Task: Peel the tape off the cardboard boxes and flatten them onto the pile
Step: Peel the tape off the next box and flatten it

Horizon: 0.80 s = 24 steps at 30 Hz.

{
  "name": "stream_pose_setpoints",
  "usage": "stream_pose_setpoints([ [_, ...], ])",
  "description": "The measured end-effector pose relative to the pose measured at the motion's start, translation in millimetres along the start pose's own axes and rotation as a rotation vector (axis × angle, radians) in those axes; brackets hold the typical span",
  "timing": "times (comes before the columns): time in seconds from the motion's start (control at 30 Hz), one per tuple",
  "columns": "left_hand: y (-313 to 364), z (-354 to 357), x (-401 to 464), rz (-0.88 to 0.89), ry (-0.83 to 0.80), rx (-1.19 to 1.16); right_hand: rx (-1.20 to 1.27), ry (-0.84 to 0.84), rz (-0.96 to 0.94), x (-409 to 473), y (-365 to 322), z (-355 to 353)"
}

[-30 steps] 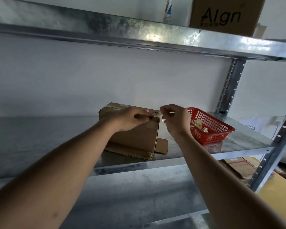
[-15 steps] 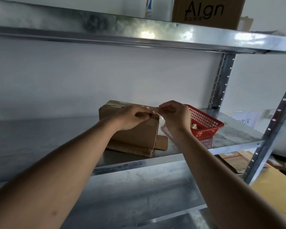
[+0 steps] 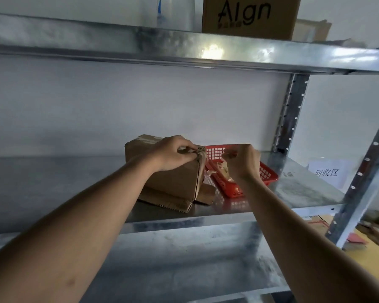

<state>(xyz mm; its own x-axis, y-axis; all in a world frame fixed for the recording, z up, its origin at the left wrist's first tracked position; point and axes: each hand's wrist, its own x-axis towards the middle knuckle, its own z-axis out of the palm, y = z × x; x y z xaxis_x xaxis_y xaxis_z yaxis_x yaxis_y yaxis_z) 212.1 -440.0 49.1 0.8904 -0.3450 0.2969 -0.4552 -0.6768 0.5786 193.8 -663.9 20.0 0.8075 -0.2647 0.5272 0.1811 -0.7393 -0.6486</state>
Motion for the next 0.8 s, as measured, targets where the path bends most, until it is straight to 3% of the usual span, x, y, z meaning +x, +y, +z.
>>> stream_pose_setpoints([
  [0.3, 1, 17, 0, -0.051, 0.116, 0.006, -0.165, -0.223, -0.077, 13, 30, 9],
  [0.6, -7, 19, 2, -0.045, 0.137, -0.005, -0.118, -0.246, 0.051, 20, 31, 10],
  [0.7, -10, 19, 2, -0.032, 0.145, -0.022, -0.104, -0.192, 0.036, 19, 31, 7],
  [0.8, -11, 21, 2, -0.017, 0.159, -0.031, -0.078, -0.246, 0.001, 22, 32, 1],
])
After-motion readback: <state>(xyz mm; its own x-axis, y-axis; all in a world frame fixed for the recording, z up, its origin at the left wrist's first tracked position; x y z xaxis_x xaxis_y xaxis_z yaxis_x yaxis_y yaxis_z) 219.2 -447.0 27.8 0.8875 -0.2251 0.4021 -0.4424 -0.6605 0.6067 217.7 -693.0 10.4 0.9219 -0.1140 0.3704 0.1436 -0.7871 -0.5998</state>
